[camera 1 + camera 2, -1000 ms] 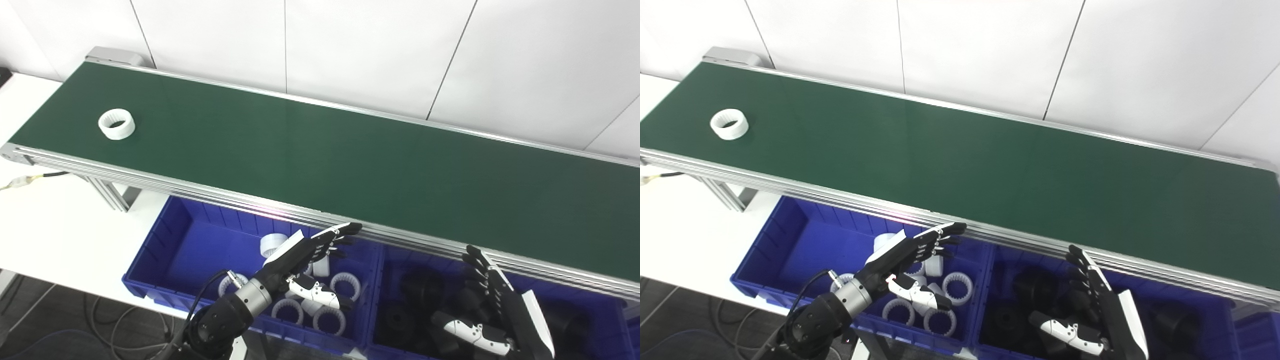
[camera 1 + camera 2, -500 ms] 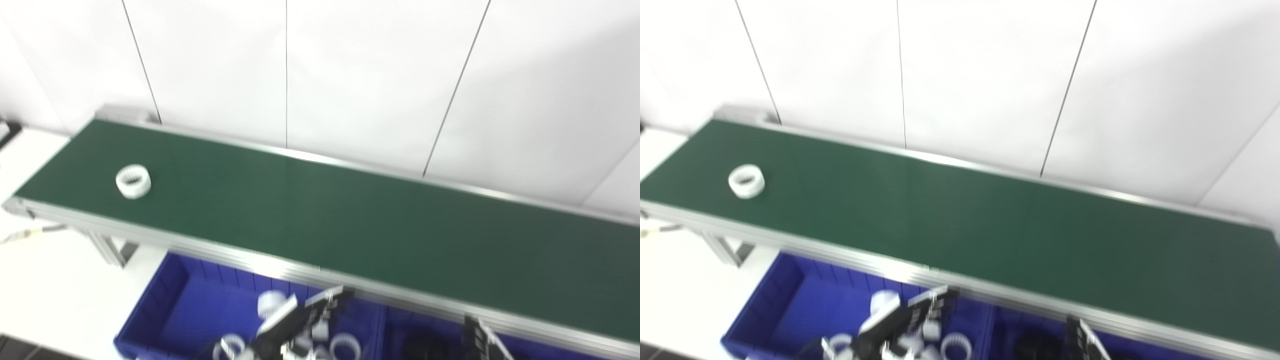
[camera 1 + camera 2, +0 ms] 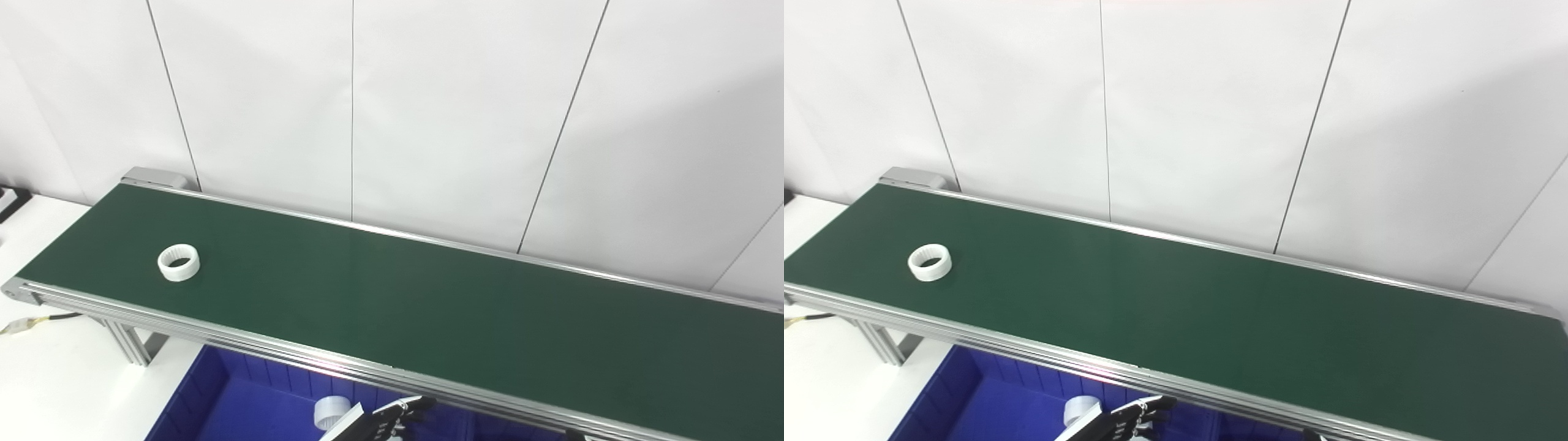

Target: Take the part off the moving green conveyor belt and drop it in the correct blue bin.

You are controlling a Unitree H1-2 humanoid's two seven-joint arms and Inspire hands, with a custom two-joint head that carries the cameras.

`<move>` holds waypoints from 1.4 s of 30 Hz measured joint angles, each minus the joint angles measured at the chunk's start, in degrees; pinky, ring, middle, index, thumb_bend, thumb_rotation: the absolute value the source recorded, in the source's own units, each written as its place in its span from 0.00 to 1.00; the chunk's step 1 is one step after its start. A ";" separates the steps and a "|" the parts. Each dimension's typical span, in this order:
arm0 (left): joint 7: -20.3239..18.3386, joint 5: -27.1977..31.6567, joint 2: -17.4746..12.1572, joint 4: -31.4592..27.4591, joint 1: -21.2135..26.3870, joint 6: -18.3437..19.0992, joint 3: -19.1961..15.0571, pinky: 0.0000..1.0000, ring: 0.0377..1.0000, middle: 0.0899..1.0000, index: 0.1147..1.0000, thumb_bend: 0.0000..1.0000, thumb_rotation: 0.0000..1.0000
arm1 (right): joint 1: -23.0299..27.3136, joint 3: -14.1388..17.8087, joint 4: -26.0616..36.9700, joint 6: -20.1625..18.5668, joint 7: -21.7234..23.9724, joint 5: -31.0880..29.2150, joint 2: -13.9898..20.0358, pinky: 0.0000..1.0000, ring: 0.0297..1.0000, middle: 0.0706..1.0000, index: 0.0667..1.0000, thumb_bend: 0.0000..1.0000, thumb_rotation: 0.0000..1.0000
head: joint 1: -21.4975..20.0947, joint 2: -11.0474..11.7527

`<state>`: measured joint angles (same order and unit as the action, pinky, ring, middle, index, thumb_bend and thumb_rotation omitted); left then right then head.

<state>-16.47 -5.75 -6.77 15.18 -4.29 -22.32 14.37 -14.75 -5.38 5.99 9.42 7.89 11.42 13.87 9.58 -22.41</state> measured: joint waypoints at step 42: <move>8.94 -13.90 0.31 -18.92 10.02 8.70 -8.40 0.94 0.96 0.95 0.92 0.88 0.51 | 2.38 -0.67 -3.75 2.71 -1.39 0.18 -1.30 0.75 0.82 0.86 0.88 0.72 0.14 | -0.35 1.14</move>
<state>-7.53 -19.65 -6.45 -3.75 5.73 -13.63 5.97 -12.38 -6.04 2.25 12.13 6.50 11.60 12.57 9.23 -21.27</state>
